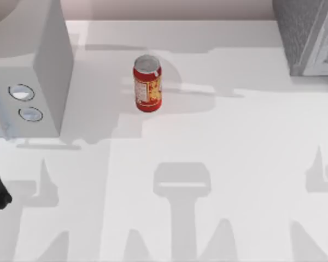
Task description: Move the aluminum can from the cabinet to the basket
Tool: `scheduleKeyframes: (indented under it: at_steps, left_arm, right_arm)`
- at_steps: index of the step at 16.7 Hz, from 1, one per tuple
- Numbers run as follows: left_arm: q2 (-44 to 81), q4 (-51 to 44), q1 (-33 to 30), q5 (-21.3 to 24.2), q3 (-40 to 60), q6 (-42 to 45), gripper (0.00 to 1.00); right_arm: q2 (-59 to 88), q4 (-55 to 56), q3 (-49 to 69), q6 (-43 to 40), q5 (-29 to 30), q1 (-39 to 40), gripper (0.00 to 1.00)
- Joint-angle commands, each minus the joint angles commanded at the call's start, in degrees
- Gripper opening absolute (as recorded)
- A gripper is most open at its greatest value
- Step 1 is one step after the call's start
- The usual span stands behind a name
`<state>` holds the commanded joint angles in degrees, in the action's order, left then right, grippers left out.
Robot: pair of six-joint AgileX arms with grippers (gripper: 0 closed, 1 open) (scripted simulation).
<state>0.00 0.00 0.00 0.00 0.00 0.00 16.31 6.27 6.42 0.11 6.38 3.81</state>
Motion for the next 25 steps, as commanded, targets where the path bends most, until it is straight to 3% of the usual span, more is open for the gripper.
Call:
scheduleKeyframes:
  at_steps: [6,15,20,25]
  left_arm:
    - [0.0,0.0,0.0,0.0,0.0,0.0,1.0]
    - [0.0,0.0,0.0,0.0,0.0,0.0,1.0]
    - [0.0,0.0,0.0,0.0,0.0,0.0,1.0]
    - [0.0,0.0,0.0,0.0,0.0,0.0,1.0]
  right_arm:
    - [-15.72,-6.08,-6.18,-0.12,-6.15,-3.69,1.0]
    - [-14.33,-4.29,-5.25,0.05,-7.9,-5.17,1.0]
    - [0.42,10.3,0.33,0.8,-18.76,-15.87,1.0]
    - [27.94,31.57,6.48,1.51,-33.92,-31.24,1.0]
